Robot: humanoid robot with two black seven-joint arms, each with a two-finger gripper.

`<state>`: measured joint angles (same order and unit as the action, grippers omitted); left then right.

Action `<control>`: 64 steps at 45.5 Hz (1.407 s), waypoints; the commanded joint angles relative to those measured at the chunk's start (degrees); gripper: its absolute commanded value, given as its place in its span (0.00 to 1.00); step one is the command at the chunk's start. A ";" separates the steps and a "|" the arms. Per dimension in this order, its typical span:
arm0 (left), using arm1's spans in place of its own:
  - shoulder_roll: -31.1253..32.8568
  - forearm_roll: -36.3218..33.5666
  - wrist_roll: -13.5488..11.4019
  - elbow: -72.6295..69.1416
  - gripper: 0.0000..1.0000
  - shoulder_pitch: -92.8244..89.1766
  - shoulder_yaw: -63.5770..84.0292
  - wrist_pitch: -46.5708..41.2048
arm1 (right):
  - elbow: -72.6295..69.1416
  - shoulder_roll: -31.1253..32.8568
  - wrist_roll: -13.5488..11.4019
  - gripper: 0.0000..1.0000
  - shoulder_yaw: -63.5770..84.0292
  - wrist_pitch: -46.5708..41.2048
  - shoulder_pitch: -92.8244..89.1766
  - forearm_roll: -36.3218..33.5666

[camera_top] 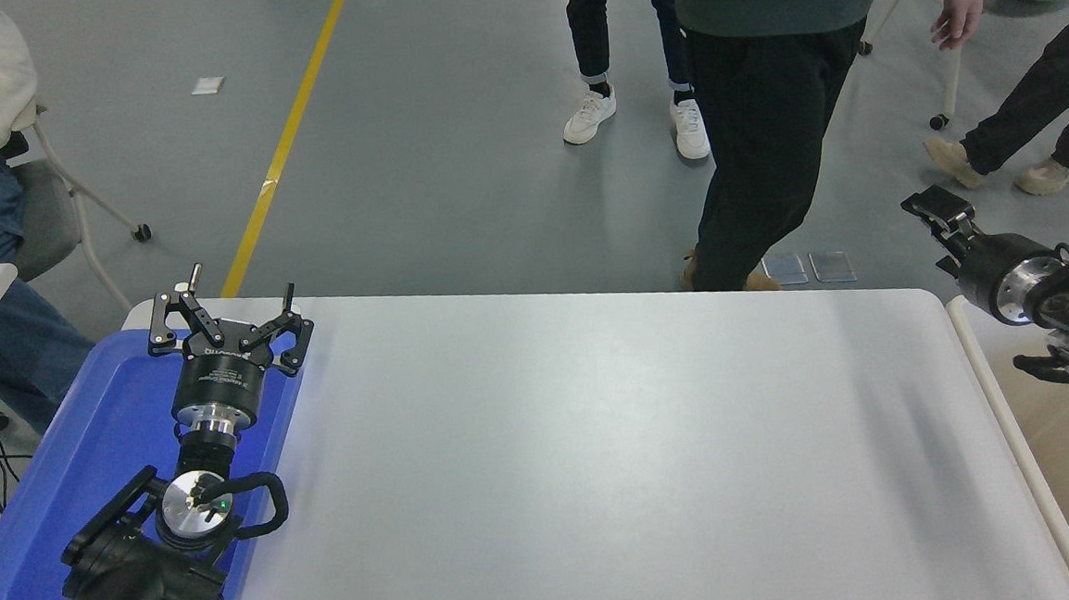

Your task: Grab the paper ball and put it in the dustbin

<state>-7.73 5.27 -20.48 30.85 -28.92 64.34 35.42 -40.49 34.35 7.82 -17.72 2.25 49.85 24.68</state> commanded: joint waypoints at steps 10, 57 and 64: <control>0.09 0.00 0.00 0.00 1.00 0.00 0.00 0.00 | -3.80 -7.19 0.00 1.00 -10.14 -1.81 -0.36 -11.84; 0.00 0.00 0.00 0.00 1.00 0.09 0.00 0.09 | 1.03 -20.20 5.27 1.00 -20.69 -15.25 -9.67 -37.34; 0.00 0.00 0.00 0.00 1.00 0.09 0.00 0.00 | 1.91 -17.84 5.27 1.00 -20.60 -18.59 -12.05 -37.34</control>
<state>-7.74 5.27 -20.48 30.85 -28.82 64.34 35.49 -40.61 14.58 12.41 -37.97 -11.75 41.40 -10.33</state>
